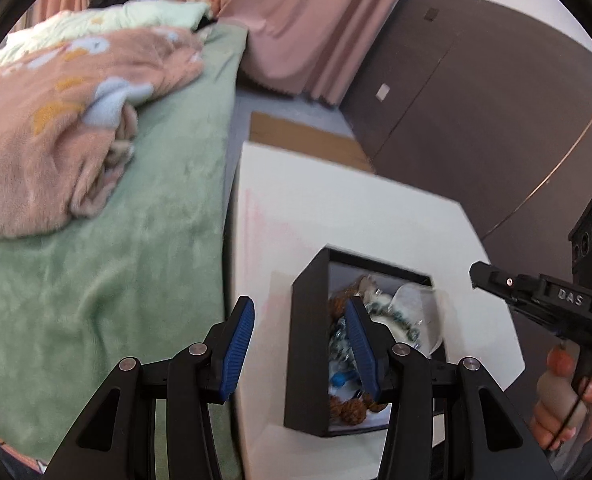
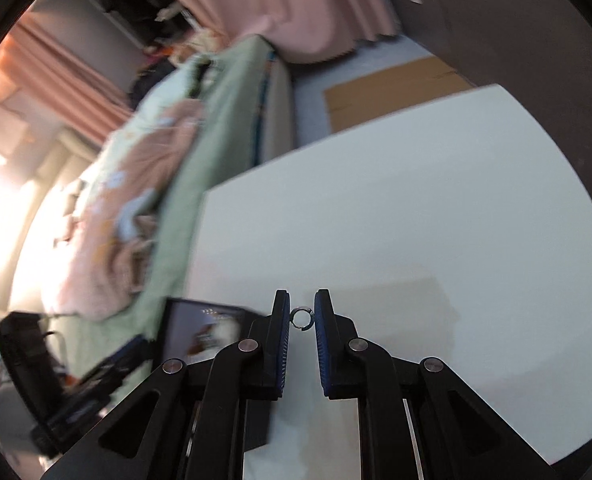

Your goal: Organize jewelry

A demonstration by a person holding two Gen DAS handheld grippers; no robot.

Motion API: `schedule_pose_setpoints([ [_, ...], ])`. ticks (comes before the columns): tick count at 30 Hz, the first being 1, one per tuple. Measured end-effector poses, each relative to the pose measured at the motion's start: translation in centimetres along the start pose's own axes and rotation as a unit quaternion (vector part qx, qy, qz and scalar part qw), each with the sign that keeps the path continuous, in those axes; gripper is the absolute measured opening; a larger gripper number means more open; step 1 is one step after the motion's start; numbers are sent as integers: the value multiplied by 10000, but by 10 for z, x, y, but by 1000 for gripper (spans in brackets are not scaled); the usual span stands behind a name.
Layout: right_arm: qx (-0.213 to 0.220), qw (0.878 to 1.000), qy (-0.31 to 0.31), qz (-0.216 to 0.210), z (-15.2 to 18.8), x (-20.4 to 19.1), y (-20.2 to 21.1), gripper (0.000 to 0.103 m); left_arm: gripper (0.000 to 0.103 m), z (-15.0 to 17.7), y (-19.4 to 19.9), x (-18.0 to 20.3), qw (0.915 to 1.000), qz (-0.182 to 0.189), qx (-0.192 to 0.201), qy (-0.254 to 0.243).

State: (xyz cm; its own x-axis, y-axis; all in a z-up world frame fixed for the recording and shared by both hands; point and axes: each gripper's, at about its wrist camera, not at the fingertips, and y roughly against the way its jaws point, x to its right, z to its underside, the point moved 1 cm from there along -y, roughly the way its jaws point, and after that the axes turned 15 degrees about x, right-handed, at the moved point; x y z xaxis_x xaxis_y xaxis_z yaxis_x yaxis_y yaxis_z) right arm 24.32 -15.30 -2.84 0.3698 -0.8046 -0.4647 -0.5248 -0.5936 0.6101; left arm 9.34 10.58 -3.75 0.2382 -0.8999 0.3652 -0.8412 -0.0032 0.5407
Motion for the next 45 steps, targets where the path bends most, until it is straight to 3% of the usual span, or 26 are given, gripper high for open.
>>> schedule_pose_setpoints([
  [7,219,9953,430,-843,4,-49,9,14,49,2,6,10,9993,-91,230,-275],
  [11,-102,9893,634,-1312,14,-73,3,17,49,0,14,6,9993,-32,357,-120],
  [14,-134,9900,740,-1189,19,-81,1,50,55,1,28,4,9985,53,545,32],
  [16,110,9920,774,-992,18,-80,8,58,74,4,39,3,9980,123,616,100],
  [17,165,9926,799,-903,17,-79,11,59,75,5,45,4,9976,173,656,101],
  [28,742,9918,890,-547,24,-58,76,60,77,12,71,17,9971,271,712,-10],
  [31,834,9921,841,-422,30,-49,87,67,78,14,79,22,9968,340,719,-46],
  [35,840,9940,618,-325,35,-31,85,69,87,16,88,25,9957,310,856,-181],
  [41,559,9980,213,-224,49,-5,66,69,92,24,91,19,9951,172,927,-295],
  [45,742,9961,228,-424,48,-9,71,69,92,33,87,16,9956,125,887,-290],
])
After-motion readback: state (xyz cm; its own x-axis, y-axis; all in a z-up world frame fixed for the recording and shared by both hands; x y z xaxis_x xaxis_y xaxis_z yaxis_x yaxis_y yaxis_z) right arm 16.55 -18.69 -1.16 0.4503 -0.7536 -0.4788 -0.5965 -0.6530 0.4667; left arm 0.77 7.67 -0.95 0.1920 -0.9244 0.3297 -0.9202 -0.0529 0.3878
